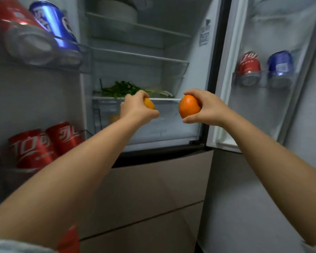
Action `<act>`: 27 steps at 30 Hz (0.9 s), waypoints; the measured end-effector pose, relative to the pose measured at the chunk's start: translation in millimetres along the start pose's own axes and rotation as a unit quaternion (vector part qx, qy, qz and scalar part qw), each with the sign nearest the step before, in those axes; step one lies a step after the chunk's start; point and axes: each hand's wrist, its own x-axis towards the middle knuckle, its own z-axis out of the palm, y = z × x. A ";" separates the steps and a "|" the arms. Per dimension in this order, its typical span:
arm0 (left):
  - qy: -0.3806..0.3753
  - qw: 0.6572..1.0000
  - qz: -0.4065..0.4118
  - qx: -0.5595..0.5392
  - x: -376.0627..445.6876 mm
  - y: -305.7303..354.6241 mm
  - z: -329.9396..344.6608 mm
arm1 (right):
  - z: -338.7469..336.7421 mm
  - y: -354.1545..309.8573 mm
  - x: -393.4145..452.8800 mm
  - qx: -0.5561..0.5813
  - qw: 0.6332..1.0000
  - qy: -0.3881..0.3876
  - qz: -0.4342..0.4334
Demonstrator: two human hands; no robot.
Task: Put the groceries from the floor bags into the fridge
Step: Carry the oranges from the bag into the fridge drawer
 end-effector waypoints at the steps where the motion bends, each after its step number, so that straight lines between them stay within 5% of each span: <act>1: 0.003 1.000 -0.004 0.005 22.9 0.6 4.1 | 0.6 8.5 19.3 -0.016 1.000 0.007 -0.008; 11: -0.047 0.990 -0.115 0.068 210.8 -26.8 10.0 | 33.0 45.4 223.3 -0.134 0.990 -0.008 -0.034; 18: -0.182 0.928 -0.102 0.309 273.9 -59.8 32.4 | 101.7 56.2 326.5 -0.255 0.912 -0.304 -0.102; 22: -0.271 0.879 -0.113 0.376 302.4 -69.0 48.3 | 153.4 71.1 368.1 -0.343 0.838 -0.402 -0.137; 27: -0.355 0.824 -0.140 0.419 322.7 -91.1 90.8 | 193.5 98.4 393.8 -0.344 0.790 -0.482 -0.160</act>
